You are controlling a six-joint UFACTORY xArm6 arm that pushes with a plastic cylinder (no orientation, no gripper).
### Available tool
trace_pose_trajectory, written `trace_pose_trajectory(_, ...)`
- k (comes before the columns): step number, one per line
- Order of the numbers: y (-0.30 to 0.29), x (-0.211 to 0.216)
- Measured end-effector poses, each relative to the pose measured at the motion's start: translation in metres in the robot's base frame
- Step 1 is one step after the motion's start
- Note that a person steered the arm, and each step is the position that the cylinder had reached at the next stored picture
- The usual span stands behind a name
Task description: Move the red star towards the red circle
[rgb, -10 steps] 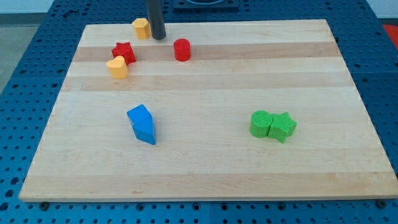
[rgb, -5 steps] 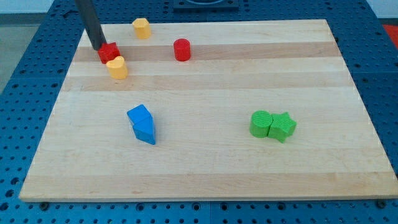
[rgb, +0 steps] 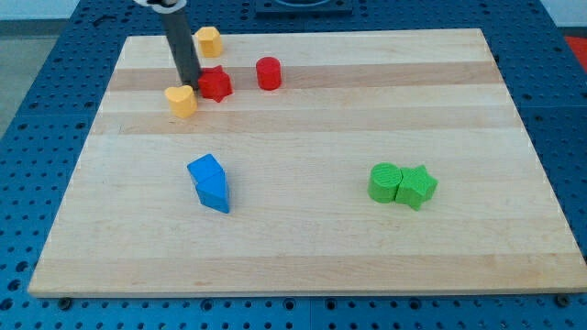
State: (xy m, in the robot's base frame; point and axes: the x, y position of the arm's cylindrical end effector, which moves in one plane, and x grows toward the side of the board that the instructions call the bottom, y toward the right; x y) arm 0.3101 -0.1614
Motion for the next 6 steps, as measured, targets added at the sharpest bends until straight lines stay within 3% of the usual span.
trace_pose_trajectory(2, 0.004, 0.031)
trace_pose_trajectory(6, 0.061, 0.012)
